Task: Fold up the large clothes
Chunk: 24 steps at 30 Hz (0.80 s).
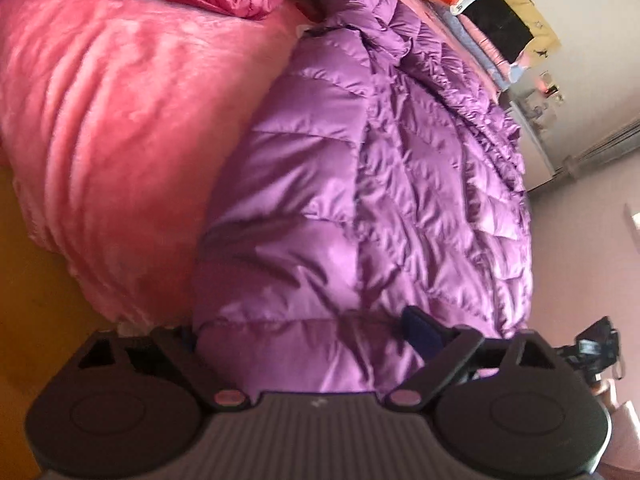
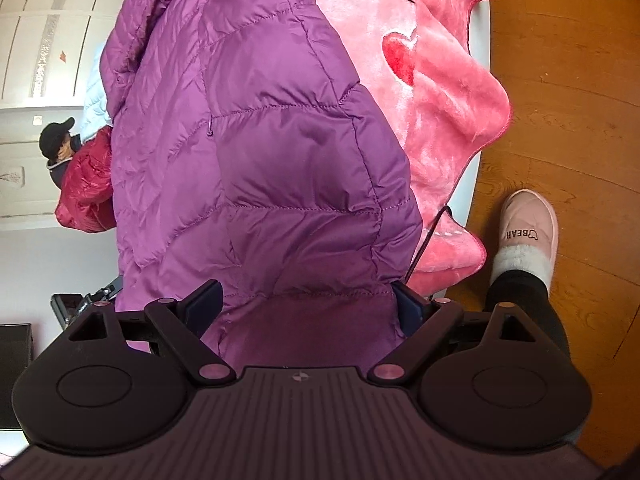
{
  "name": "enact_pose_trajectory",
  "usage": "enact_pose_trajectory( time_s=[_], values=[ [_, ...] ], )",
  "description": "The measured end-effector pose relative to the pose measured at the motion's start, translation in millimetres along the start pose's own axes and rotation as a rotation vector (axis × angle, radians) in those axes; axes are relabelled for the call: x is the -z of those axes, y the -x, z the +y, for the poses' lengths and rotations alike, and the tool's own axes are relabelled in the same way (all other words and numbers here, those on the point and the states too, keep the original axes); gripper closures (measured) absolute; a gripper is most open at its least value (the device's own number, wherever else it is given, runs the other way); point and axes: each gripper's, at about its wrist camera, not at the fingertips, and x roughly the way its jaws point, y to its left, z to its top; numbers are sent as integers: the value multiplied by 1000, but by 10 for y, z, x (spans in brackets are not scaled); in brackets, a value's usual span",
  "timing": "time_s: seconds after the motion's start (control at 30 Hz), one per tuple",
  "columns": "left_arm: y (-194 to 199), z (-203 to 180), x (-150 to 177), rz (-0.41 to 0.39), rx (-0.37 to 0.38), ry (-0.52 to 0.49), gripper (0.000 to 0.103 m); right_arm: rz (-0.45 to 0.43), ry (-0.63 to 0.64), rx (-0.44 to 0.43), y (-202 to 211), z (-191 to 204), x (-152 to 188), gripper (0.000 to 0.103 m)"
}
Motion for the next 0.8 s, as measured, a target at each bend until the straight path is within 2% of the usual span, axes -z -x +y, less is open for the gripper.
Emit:
enact_pose_trajectory(
  time_s=[0.1,0.13,0.2,0.27,0.37,0.5,0.6,0.7,0.8],
  values=[
    [2,-5,20,0,5,-1,27,-12,15,44,-34,71,14,4],
    [12,2,25,-2,14,5,34,-19,30,58,-45,100,22,9],
    [47,19,27,-9,30,17,45,-32,61,92,-49,150,44,21],
    [94,20,29,-18,46,17,58,-42,89,128,-66,206,71,39],
    [124,-27,36,-29,51,5,70,-63,149,175,-81,317,129,51],
    [166,-110,21,-49,69,-6,78,-118,204,214,-75,460,230,63],
    [214,-124,-7,-65,112,17,83,-191,220,193,-3,505,316,69],
    [261,-156,-55,-80,153,47,85,-272,200,123,116,497,411,74],
    [321,-231,-136,-110,206,65,86,-346,158,17,245,474,481,74]
  ],
)
